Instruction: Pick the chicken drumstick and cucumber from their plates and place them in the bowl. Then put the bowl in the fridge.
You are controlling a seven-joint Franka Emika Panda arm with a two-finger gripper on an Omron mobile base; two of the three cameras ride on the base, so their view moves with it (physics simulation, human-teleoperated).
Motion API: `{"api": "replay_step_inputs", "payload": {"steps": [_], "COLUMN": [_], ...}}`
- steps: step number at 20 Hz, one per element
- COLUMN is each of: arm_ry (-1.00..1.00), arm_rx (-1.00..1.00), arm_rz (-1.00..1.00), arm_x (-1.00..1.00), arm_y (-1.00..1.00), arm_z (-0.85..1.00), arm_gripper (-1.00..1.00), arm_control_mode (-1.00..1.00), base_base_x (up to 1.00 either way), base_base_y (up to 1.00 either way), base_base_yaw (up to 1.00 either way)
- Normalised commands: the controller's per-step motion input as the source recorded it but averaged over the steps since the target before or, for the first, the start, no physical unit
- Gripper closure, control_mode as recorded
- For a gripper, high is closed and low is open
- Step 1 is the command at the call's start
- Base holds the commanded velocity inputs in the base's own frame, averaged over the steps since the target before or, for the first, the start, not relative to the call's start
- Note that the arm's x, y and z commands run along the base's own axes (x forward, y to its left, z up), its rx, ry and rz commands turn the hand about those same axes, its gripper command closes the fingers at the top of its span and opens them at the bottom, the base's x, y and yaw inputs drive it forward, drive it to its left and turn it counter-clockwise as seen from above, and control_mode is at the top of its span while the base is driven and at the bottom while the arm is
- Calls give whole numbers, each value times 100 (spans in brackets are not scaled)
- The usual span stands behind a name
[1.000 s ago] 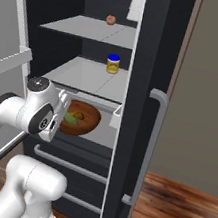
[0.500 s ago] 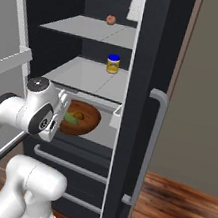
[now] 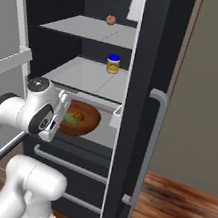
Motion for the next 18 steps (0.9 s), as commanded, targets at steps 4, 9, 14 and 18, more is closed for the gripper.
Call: {"api": "replay_step_inputs", "payload": {"steps": [4,9,14,18], "arm_ry": [-10,-22,-7,-4], "arm_rx": [-1,0,1,0], "arm_rz": [0,3,8,17], "arm_x": [-8,-29,-2,14], "arm_y": [11,7,10,19], "arm_z": [5,54,61,48], "arm_gripper": [100,100,100,100], "arm_control_mode": [-100,-100,-100,-100], "base_base_x": [0,0,0,0], "base_base_y": [0,0,0,0], "base_base_yaw": [0,0,0,0]}}
